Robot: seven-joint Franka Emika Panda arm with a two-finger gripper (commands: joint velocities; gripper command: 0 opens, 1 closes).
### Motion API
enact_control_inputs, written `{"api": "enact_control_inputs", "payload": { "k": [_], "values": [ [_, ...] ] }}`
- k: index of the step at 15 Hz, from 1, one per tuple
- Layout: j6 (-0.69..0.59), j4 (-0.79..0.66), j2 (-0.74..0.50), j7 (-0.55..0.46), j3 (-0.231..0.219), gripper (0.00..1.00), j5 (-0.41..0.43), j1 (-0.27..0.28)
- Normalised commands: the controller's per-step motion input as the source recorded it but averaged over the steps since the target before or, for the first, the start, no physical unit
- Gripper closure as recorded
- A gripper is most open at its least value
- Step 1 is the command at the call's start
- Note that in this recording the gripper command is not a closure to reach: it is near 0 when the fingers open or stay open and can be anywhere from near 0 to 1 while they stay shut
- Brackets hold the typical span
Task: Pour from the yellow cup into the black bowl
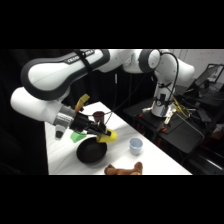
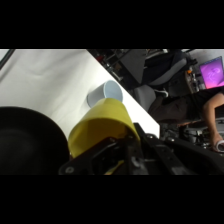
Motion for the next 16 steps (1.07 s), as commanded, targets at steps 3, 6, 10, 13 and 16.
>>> {"api": "enact_control_inputs", "payload": {
  "k": [3, 6, 10, 13, 16],
  "values": [
    [0.48, -0.11, -0.28, 0.17, -0.08, 0.21, 0.01, 0.002],
    [0.72, -0.67, -0.62, 0.06, -0.118, 0.21, -0.052, 0.002],
    [0.88, -1.0, -0.75, 0.02, -0.156, 0.21, -0.086, 0.04],
    [0.96, -0.99, -0.63, 0.12, -0.105, 0.21, -0.151, 0.034],
    [0.99, -0.99, -0.55, 0.23, -0.099, 0.21, -0.223, 0.056]
  ]
}}
